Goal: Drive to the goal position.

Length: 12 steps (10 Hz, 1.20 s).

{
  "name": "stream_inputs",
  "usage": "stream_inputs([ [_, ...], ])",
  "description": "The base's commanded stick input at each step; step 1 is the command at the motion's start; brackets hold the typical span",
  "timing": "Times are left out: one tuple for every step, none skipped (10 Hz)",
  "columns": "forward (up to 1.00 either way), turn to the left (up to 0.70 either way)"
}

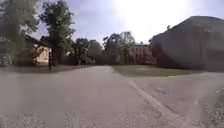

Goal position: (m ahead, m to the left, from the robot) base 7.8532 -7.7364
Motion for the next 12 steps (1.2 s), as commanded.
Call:
stream_inputs([
  [0.7,-0.35],
  [0.7,-0.35],
  [0.7,-0.35],
  [0.7,-0.35],
  [0.7,-0.35],
  [0.7,-0.35],
  [0.7,-0.35],
  [0.7,-0.35],
  [0.7,-0.35],
  [0.7,-0.35],
  [0.7,-0.35],
  [0.7,-0.35],
])
